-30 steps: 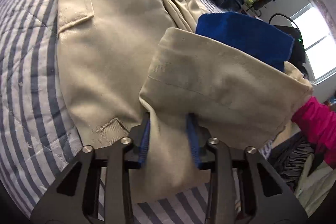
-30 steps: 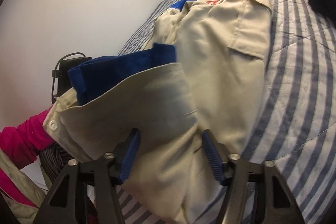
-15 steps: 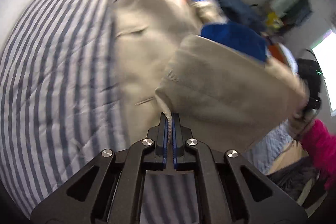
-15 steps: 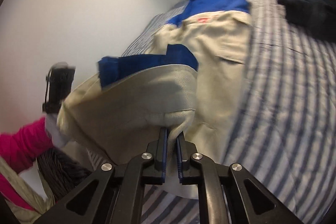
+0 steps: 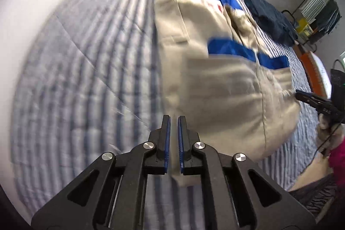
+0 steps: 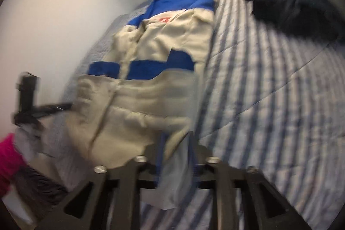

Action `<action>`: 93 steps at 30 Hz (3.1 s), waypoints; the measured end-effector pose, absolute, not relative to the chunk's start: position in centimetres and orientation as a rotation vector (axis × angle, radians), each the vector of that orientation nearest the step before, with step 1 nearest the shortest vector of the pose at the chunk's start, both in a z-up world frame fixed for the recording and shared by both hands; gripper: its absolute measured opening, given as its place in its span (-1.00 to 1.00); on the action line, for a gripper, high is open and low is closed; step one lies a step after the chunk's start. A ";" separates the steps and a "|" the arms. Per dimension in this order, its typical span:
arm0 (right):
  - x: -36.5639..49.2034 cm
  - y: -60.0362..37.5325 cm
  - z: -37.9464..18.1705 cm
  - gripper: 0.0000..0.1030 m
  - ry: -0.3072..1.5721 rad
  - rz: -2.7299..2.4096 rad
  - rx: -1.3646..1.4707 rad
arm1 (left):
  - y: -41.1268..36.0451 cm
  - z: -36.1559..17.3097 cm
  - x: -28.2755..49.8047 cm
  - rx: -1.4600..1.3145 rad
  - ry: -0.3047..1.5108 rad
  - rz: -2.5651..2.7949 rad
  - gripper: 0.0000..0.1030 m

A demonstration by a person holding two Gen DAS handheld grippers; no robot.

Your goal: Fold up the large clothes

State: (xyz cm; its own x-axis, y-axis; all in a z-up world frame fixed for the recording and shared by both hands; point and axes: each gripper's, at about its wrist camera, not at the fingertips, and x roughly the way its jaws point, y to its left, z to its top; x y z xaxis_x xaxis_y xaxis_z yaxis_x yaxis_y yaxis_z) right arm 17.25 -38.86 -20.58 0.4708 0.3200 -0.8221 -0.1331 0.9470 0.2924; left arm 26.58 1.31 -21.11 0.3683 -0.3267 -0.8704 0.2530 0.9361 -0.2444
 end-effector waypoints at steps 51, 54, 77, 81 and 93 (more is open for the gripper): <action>43.4 -40.4 -13.9 0.23 0.864 0.266 0.188 | -6.7 -16.4 55.7 -0.080 0.972 -0.395 -0.35; 47.1 -40.4 -15.1 0.23 0.868 0.242 0.173 | -7.5 -17.7 59.3 -0.063 0.979 -0.385 -0.05; 61.5 -40.4 -23.6 0.23 0.949 0.138 0.256 | -10.4 -26.1 73.4 -0.075 1.061 -0.268 -0.02; 62.1 -39.9 -25.0 0.01 0.980 0.147 0.248 | -11.0 -26.7 73.5 -0.051 1.050 -0.259 -0.13; 60.8 -39.8 -22.2 -0.85 0.925 0.135 0.250 | -11.8 -22.4 70.5 -0.037 0.931 -0.294 -0.90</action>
